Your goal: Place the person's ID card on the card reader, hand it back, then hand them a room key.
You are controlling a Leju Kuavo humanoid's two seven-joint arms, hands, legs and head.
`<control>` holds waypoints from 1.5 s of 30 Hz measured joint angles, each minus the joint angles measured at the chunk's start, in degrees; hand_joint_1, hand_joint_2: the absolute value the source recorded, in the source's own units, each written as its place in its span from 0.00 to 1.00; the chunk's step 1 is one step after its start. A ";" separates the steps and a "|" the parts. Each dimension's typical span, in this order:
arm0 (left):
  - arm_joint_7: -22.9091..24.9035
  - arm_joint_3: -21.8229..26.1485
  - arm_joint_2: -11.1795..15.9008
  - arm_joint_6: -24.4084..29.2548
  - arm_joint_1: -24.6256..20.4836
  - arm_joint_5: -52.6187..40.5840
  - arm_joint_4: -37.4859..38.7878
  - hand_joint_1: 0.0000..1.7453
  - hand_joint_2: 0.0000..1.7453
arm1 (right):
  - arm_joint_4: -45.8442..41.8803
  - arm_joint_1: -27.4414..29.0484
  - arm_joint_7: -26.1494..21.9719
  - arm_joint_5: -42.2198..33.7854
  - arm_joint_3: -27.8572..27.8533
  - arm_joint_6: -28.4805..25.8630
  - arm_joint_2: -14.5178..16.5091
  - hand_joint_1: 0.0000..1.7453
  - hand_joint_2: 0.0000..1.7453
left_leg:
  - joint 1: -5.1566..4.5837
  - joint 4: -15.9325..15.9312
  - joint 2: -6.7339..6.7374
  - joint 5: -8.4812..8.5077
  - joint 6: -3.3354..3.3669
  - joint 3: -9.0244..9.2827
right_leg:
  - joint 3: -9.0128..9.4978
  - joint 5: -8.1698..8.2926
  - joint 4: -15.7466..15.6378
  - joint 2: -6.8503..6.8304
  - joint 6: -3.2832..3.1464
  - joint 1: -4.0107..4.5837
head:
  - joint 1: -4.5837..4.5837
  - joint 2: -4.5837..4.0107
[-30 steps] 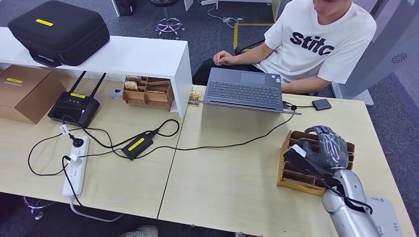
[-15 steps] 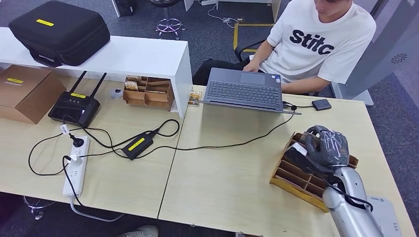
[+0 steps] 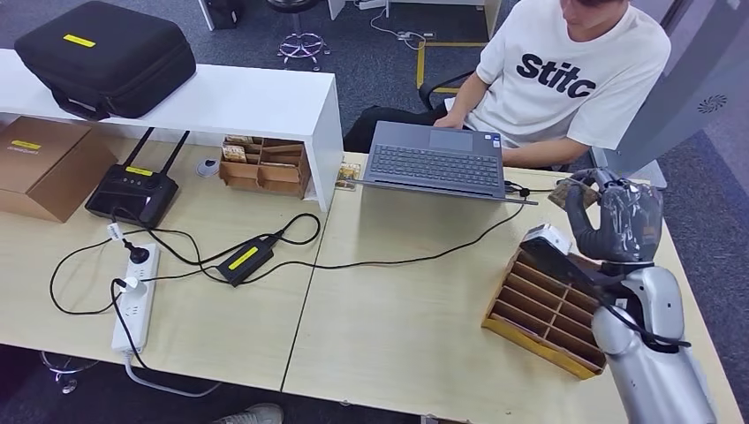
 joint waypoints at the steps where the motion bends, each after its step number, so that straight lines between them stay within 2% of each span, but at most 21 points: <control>1: 0.00 0.01 0.01 -0.10 -0.01 -0.23 0.00 0.00 1.00 | -0.25 -1.58 0.63 0.32 0.42 1.38 -0.10 1.00 1.00 | 0.00 0.00 0.01 0.02 -0.01 -0.01 | -0.01 0.03 0.01 0.01 -0.01 0.00 | 0.01 0.00; 5: 0.00 0.01 0.07 -0.54 -0.33 -1.42 0.00 0.00 1.00 | 2.45 -11.26 3.73 2.44 4.50 8.01 -0.19 1.00 1.00 | 0.00 0.00 0.09 0.14 -0.03 -0.04 | -0.07 0.14 0.06 0.10 -0.05 0.00 | 0.00 0.00; 9: 0.08 0.01 0.06 -1.15 -1.15 -2.74 0.00 0.00 1.00 | 9.91 -21.38 5.60 3.67 10.32 12.97 1.09 1.00 1.00 | 0.01 0.00 0.03 0.27 -0.05 -0.06 | -0.09 0.20 0.10 0.03 -0.06 0.01 | 0.00 0.00; 14: 0.54 -0.05 -0.02 -1.88 -2.07 -4.10 0.00 0.00 1.00 | 21.58 -31.33 8.62 6.92 17.64 15.59 5.19 1.00 1.00 | 0.02 0.00 0.03 0.32 -0.09 -0.05 | -0.13 0.22 0.18 0.04 -0.08 0.02 | 0.01 0.00; 18: 0.90 -0.15 -0.27 -2.38 -2.93 -4.84 0.00 0.00 1.00 | 30.81 -36.69 10.80 8.39 22.19 16.00 9.51 1.00 1.00 | 0.02 0.00 0.01 0.34 -0.11 -0.05 | -0.15 0.22 0.20 0.02 -0.09 0.02 | 0.01 0.00; 23: 0.95 -0.19 -0.63 -2.54 -3.35 -5.17 0.00 0.00 1.00 | 38.24 -39.68 11.68 8.28 24.86 16.02 13.58 1.00 1.00 | 0.02 0.00 0.01 0.34 -0.11 -0.06 | -0.17 0.22 0.19 0.04 -0.08 0.02 | 0.00 0.00; 29: 0.95 -0.26 -0.95 -2.62 -3.40 -5.31 0.00 0.00 1.00 | 42.82 -40.99 12.11 8.15 26.04 16.00 16.20 1.00 1.00 | 0.01 0.00 0.01 0.34 -0.11 -0.06 | -0.17 0.22 0.17 0.04 -0.08 0.01 | 0.00 0.00; 45: 0.96 -1.11 -1.14 -2.75 -3.42 -5.35 0.00 0.00 1.00 | 46.33 -41.31 11.46 7.70 26.89 15.64 17.27 1.00 1.00 | 0.01 0.01 0.01 0.34 -0.11 -0.06 | -0.19 0.22 0.17 0.05 -0.09 0.01 | 0.00 0.00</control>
